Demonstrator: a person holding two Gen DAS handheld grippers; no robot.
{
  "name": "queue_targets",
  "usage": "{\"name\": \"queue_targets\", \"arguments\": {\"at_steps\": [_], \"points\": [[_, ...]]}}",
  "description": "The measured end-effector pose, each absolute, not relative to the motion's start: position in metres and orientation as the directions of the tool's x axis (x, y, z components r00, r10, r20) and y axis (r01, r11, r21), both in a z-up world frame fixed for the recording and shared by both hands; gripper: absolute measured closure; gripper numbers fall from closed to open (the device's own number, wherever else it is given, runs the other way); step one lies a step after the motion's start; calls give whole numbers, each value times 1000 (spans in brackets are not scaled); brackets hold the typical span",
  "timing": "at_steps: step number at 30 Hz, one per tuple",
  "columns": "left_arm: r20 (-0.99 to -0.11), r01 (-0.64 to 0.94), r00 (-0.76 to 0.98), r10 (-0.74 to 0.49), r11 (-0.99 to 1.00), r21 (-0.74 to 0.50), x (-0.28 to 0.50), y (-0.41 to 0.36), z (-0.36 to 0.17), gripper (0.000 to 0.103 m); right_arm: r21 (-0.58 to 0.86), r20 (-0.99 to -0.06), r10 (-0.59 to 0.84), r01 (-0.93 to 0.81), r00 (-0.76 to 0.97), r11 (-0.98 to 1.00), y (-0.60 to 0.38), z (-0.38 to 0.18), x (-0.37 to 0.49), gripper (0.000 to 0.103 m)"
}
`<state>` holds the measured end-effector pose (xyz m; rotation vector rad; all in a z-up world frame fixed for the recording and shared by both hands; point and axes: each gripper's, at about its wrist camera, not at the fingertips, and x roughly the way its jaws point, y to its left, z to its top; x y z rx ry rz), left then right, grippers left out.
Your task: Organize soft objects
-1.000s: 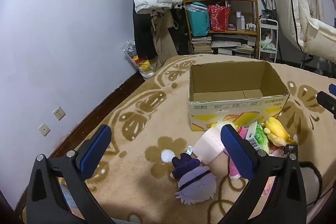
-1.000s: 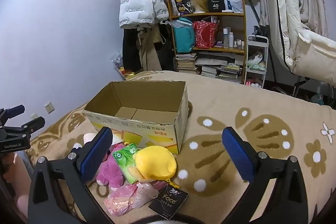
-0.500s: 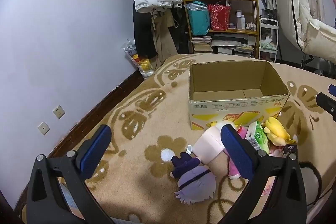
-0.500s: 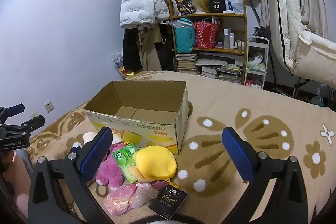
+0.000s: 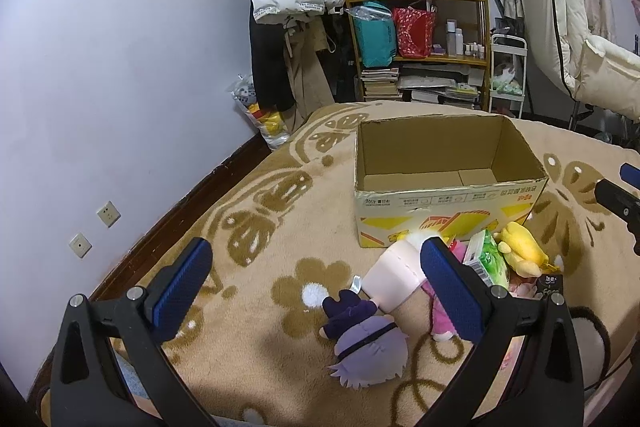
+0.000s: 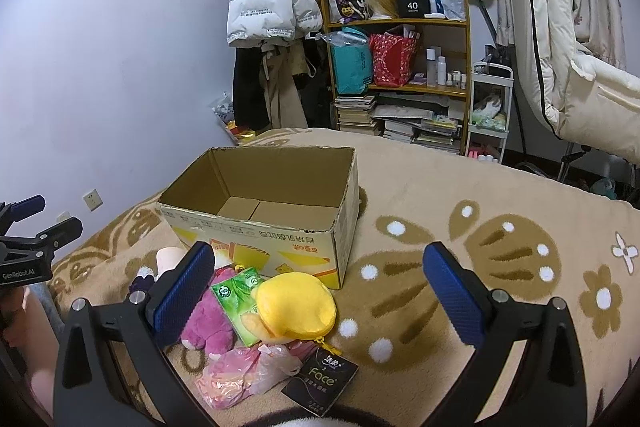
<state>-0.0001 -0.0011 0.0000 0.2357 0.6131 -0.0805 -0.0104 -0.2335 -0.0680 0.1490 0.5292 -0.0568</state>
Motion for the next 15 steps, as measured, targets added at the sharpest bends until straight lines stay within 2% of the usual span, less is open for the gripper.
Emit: {"name": "queue_targets", "arguments": {"at_steps": [15], "points": [[-578,144,816,-3,970,197,1,-1,-2,0,126,-514,-18,96,858,987,-233,-71,-8,0]]}}
